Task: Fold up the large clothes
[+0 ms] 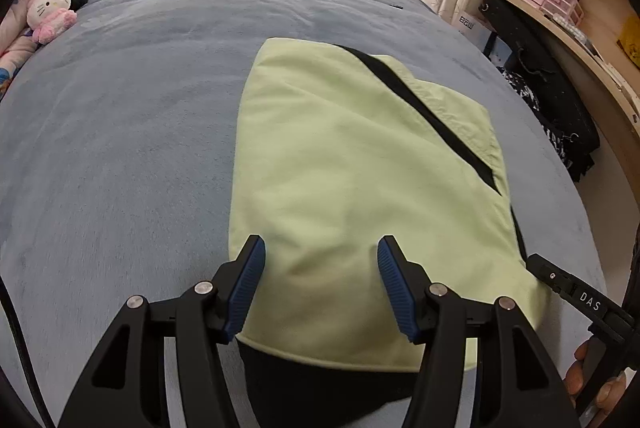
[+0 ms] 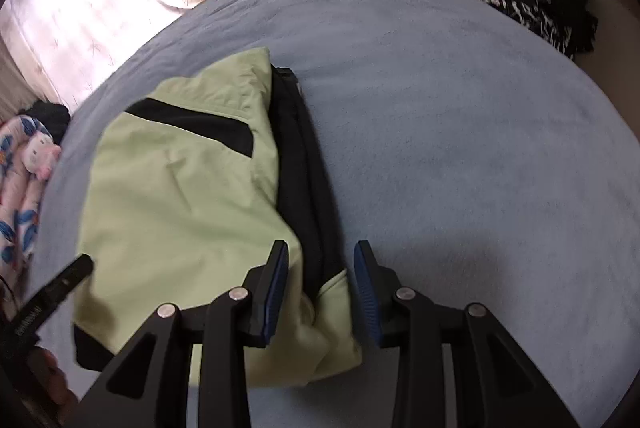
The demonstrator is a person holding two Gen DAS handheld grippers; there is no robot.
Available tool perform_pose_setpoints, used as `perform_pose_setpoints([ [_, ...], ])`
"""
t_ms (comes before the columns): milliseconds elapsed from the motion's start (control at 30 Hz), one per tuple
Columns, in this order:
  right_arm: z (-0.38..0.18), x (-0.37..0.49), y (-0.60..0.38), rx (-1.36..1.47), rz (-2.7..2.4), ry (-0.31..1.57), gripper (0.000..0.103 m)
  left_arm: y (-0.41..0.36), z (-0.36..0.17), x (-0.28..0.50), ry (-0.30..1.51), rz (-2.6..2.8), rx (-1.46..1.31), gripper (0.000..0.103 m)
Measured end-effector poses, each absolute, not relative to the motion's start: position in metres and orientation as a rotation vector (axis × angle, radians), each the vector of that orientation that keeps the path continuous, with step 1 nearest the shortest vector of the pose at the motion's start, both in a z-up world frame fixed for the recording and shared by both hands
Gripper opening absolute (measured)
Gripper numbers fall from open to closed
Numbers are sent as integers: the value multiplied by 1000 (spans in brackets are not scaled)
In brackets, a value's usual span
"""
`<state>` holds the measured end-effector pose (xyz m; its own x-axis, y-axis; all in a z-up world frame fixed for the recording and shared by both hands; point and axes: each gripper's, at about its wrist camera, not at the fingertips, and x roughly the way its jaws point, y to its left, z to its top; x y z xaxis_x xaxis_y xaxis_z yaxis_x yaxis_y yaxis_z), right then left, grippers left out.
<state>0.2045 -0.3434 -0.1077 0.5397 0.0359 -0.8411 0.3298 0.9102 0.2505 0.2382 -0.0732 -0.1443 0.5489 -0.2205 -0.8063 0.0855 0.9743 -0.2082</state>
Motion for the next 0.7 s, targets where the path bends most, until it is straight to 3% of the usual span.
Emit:
perform_pose_setpoints([
  [300, -76, 178, -326, 447, -144, 985, 46, -82, -111, 205, 943, -231, -99, 59],
  [367, -70, 174, -322, 439, -144, 999, 46, -83, -102, 197, 939, -238, -73, 64],
  [433, -62, 169, -318, 424, -143, 1007, 48, -82, -95, 191, 943, -240, -58, 75],
  [500, -52, 162, -314, 417, -144, 1008, 62, -80, -84, 184, 943, -261, -48, 77],
  [567, -43, 157, -311, 404, -140, 1002, 69, -77, -73, 177, 944, -285, -40, 78],
  [700, -14, 147, -301, 305, -167, 970, 70, -75, -58, 169, 949, -303, 8, 81],
])
